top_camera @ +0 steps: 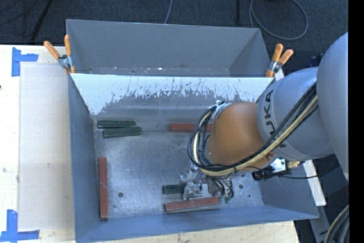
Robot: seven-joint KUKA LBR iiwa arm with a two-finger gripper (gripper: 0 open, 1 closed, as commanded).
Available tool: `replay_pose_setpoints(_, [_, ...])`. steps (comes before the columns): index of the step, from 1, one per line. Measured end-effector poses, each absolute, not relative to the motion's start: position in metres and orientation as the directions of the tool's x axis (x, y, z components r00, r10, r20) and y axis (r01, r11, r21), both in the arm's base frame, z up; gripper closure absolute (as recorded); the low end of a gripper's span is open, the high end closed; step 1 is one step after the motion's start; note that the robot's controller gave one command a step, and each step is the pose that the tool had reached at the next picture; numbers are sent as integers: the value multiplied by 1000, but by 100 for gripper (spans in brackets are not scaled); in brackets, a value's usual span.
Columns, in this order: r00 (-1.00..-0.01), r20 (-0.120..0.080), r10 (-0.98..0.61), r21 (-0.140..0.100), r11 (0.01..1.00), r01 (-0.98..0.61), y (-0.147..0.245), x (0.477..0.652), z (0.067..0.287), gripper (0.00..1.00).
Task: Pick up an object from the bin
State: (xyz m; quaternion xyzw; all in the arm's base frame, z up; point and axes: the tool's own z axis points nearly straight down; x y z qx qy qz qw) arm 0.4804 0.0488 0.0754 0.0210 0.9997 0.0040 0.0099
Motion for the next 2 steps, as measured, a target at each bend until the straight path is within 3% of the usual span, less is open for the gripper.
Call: replay_pose_setpoints(2, [-999,3,43,1,999,43,47,475,95,100])
